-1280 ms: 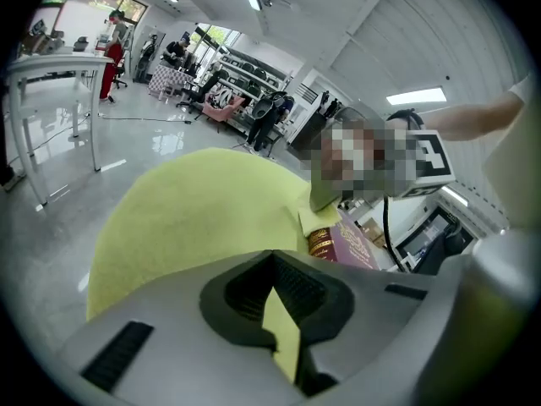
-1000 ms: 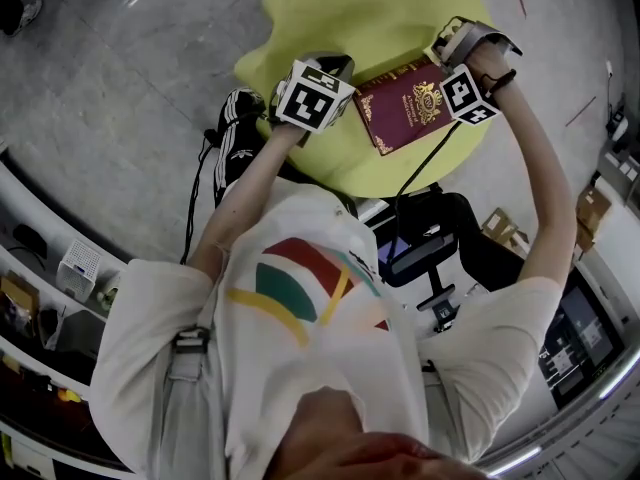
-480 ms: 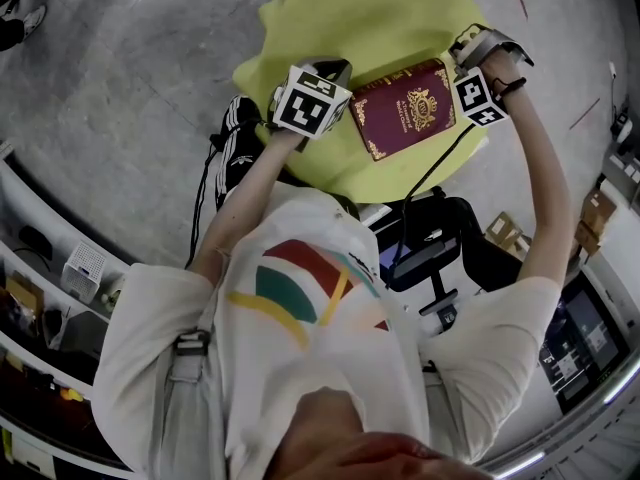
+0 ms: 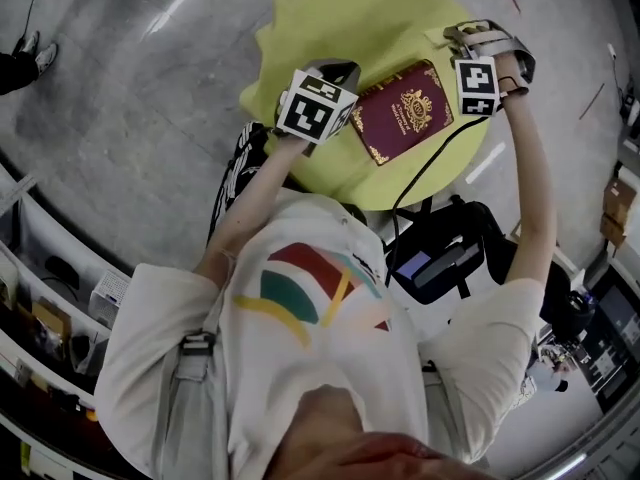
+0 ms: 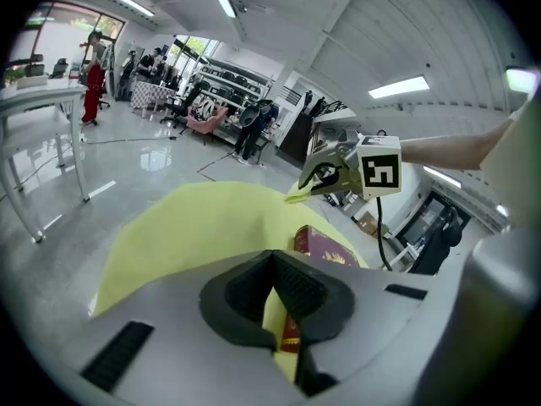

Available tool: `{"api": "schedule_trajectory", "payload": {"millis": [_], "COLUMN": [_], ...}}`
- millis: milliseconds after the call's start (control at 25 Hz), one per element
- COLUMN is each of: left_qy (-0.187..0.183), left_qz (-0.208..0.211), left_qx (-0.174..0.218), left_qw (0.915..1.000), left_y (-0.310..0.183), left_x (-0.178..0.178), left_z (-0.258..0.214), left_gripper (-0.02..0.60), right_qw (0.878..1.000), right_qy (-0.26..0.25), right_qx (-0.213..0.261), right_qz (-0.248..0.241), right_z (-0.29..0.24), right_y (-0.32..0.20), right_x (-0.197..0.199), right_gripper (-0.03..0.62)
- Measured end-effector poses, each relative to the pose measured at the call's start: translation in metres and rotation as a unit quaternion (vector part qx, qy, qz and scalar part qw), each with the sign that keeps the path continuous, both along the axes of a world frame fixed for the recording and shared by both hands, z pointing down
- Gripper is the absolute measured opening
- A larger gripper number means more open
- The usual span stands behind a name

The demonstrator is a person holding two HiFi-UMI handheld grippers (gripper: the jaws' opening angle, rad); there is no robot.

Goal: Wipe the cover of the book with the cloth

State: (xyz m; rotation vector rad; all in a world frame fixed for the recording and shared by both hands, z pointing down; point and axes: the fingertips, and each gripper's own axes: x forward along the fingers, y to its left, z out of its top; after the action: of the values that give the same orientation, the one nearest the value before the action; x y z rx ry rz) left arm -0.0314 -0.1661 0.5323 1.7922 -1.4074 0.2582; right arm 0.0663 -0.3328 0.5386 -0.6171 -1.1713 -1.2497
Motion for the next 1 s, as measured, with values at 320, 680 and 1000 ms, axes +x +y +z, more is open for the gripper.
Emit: {"api": "schedule_trajectory", "payload": {"millis": [320,680,1000], "left_qy": [-0.029,-0.034,-0.058], "left_qz": [0.026,0.108,0.180], "left_qx": [0.101,0.277,0.393], "left_qw": [0.9942,0.9542,0.9000], "left_y": [-0.036,-0.019,0.014], "left_x": [-0.011,0.042,0.089], "left_z": [-0.097,-0.235,-0.288], "left_gripper": [0.015,0.015,0.015], "right_qw": [0.910,0.599,0.400], "right_qy": [-0.311,-0.639,-0.756], "right_qx": [-0.102,-0.191,-0.128], "right_qz": [0.256,0.444,0.503], "right_z": [-0.110,-0.253,-0.272], "right_y": [0.043,0.125,0.193], "right_x": [-0.044,-0.007,0.059], "right_gripper": [0.029,0.029,0.029]}}
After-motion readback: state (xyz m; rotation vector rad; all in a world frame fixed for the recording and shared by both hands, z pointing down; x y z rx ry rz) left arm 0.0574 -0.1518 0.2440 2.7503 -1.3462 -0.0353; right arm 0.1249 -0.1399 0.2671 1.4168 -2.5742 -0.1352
